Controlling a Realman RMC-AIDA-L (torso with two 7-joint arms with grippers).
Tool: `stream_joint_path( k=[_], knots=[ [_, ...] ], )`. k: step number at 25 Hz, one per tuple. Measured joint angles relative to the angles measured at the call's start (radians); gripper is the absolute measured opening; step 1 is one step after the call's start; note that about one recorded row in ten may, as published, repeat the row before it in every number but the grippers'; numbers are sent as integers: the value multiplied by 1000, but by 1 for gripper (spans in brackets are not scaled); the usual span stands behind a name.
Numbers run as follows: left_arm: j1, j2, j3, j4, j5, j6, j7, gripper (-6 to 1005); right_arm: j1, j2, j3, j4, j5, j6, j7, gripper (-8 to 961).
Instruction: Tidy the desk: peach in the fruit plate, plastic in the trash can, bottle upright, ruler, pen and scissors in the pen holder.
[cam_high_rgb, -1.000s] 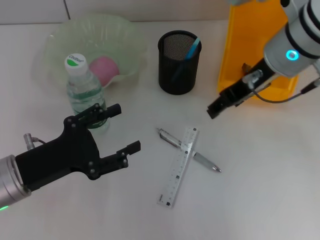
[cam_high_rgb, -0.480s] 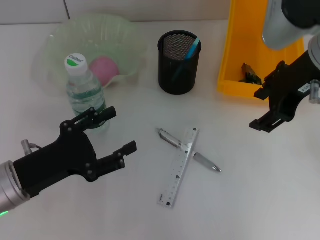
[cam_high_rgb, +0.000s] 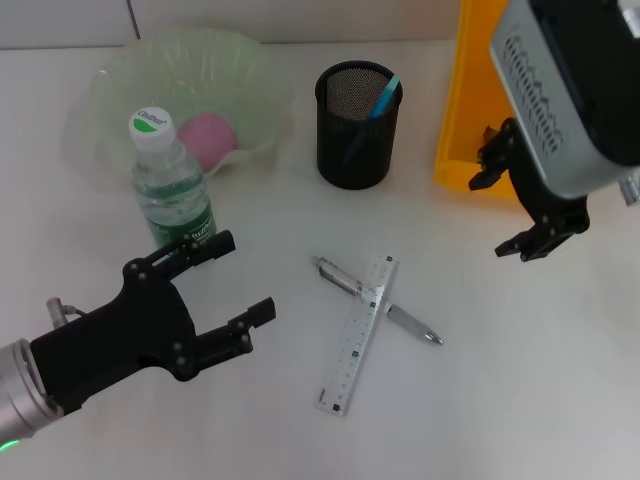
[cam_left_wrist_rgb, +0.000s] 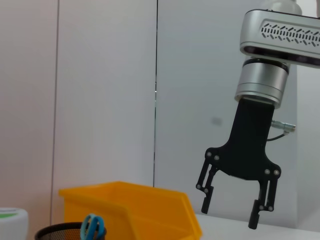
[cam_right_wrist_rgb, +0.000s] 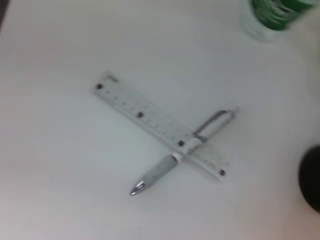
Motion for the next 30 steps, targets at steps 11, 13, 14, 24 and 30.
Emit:
stream_joint_path(
  k=[11, 13, 14, 24, 30],
  knots=[
    [-3, 6, 11, 70, 66, 11, -125, 798, 64, -28, 28, 75, 59, -13, 76, 696],
    [-10, 5, 5, 80, 84, 23, -159, 797, -14, -18, 105, -29, 126, -50, 126, 695],
    [-18, 5, 5, 78, 84, 36, -168, 797, -63, -10, 132, -79, 169, -62, 152, 695],
    [-91, 9, -7, 324, 256, -102, -638, 797, -661, 6, 224, -86, 645, 226, 120, 696],
    [-67, 2, -5, 706, 441, -171, -1065, 797, -763, 0, 495, 236, 818, 187, -143, 696]
  ],
)
